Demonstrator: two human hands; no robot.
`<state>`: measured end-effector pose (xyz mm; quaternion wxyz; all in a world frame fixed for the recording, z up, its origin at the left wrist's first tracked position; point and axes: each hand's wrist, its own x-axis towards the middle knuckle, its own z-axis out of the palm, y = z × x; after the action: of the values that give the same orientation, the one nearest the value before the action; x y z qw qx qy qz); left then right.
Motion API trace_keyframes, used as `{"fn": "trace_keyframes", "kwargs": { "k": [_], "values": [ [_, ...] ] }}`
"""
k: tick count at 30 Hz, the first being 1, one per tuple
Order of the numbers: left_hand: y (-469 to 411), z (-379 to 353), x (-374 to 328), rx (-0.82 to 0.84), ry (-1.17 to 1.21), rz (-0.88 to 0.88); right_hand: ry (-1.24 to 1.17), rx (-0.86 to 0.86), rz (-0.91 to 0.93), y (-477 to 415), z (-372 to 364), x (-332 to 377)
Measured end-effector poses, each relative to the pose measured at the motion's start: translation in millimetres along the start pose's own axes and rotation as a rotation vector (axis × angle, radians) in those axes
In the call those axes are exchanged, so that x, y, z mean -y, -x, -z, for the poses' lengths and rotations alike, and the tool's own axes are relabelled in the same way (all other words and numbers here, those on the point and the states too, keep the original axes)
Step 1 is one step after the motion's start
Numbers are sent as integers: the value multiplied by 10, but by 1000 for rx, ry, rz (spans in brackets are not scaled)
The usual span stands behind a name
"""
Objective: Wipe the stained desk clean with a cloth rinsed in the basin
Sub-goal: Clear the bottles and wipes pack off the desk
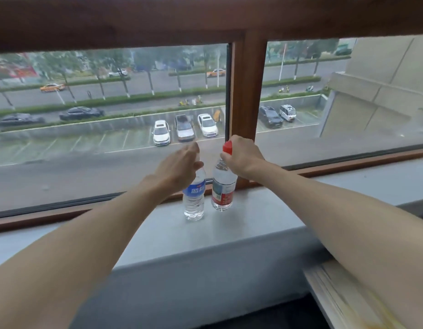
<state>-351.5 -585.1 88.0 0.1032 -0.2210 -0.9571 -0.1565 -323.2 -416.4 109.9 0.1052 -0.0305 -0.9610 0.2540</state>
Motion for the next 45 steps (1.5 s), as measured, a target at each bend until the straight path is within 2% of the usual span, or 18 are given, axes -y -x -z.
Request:
{"fn": "trace_keyframes", "kwargs": {
  "k": [3, 6, 8, 11, 24, 28, 35, 37, 39, 41, 42, 45],
  "values": [
    [8, -72, 167, -34, 12, 39, -2, 36, 19, -45, -164, 22],
    [-2, -112, 252, 149, -33, -1, 17, 36, 12, -74, -305, -10],
    [-3, -141, 268, 200, -37, -36, 73, 82, 15, -106, -336, -25],
    [-37, -171, 295, 146, 1, -40, 143, 150, 37, -159, -358, -38],
    [-204, -305, 358, 58, 103, -13, -97, 75, -48, -329, -489, -129],
    [-243, -380, 335, 62, 109, 23, -157, 46, -76, -329, -546, -148],
    [-209, -467, 255, 87, 187, 73, -135, 100, -78, -204, -561, -251],
    [-146, -488, 208, 42, 225, 129, -116, 115, -100, -128, -547, -301],
    [-53, -498, 116, -165, 108, 191, -112, 111, -116, -8, -488, -362],
    [62, -531, -23, -376, -1, 141, -125, 98, -113, 152, -417, -459],
    [118, -586, -152, -392, 11, 79, -129, 93, -118, 253, -367, -550],
    [230, -856, -610, -188, 98, -89, -145, 83, -165, 549, -221, -858]
  ]
}}
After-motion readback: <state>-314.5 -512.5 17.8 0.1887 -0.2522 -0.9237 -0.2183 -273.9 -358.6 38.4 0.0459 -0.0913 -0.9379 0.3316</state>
